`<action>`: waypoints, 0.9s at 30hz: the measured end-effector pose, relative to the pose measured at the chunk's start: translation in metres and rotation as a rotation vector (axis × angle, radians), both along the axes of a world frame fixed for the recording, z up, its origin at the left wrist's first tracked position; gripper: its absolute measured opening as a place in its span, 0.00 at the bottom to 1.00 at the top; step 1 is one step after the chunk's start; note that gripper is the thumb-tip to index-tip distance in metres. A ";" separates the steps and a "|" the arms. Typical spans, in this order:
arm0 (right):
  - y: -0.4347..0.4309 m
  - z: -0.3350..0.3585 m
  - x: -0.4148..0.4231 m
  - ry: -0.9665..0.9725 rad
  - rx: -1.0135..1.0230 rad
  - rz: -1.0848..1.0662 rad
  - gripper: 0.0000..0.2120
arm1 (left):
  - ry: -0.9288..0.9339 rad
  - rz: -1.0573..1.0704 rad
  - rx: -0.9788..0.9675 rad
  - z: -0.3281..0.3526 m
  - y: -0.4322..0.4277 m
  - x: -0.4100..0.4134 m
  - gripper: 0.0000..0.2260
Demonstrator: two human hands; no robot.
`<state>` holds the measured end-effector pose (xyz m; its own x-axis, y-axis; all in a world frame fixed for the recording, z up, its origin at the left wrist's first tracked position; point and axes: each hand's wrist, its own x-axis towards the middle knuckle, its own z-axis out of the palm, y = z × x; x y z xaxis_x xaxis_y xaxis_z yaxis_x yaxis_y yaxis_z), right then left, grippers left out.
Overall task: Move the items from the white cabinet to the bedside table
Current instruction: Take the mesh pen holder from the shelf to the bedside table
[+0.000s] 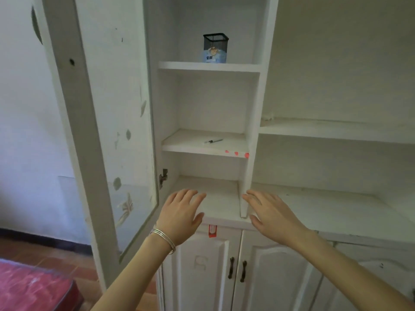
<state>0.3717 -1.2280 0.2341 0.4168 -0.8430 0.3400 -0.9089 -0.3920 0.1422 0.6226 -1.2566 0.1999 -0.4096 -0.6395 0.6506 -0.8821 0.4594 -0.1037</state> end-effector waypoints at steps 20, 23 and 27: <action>-0.181 0.097 -0.010 -0.041 -0.350 0.190 0.23 | 0.019 0.031 -0.196 0.117 -0.180 -0.022 0.22; -0.206 0.139 -0.004 0.000 -0.452 0.184 0.22 | 0.026 0.024 -0.296 0.163 -0.204 -0.018 0.22; -0.233 0.196 0.004 0.006 -0.559 0.180 0.22 | 0.052 0.026 -0.418 0.221 -0.228 -0.012 0.22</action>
<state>0.3754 -1.4610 0.4303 0.5400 -0.4522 0.7099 -0.8336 -0.4037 0.3770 0.6110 -1.4844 0.4210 -0.3567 -0.3253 0.8758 -0.9017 0.3650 -0.2317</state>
